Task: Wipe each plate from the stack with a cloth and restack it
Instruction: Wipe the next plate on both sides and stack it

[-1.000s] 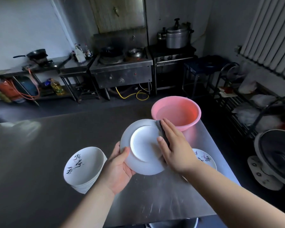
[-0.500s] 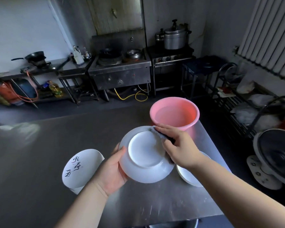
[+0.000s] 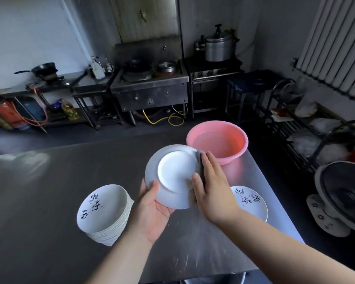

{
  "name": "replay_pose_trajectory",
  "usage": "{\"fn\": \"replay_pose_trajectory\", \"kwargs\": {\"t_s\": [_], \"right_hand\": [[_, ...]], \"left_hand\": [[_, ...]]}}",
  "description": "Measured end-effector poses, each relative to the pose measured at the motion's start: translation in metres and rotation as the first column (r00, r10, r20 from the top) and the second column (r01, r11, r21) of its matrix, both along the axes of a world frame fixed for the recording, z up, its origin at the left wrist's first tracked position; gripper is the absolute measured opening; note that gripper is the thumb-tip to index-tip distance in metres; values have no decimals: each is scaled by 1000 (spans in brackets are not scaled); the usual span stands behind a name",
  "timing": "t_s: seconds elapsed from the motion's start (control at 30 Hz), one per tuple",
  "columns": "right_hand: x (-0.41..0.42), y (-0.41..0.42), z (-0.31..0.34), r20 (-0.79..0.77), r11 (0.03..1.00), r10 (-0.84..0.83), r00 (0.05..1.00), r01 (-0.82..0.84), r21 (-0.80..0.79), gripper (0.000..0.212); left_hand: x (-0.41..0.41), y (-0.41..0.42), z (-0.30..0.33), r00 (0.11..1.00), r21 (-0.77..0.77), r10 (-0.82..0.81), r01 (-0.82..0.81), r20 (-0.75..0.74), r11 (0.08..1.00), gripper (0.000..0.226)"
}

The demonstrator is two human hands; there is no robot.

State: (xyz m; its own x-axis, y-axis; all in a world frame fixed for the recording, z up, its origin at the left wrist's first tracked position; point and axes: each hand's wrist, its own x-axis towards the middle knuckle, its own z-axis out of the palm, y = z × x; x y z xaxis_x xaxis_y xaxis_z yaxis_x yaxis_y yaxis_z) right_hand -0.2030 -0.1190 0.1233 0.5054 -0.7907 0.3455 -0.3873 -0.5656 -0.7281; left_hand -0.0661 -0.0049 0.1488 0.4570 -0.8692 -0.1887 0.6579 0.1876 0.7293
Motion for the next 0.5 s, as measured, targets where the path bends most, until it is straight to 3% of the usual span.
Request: {"fn": "replay_pose_trajectory", "kwargs": {"t_s": [0.13,0.23,0.37,0.5], "right_hand": [[-2,39,-15,192,984,-82,978,49,170,73],[-8,16,-4,275,966,-169,947,103,238,53],[-15,-28,36,195,986,54,979,-83,143,40],[-8,-36,48,88,989,150,985,-149,-16,43]], "left_hand": [[-9,0,-6,996,-17,-50,51,70,999,50],[-1,6,-1,988,8,-140,140,70,990,66],[21,6,16,990,140,-129,137,-62,981,47],[22,5,18,998,118,-54,57,-33,991,39]]}}
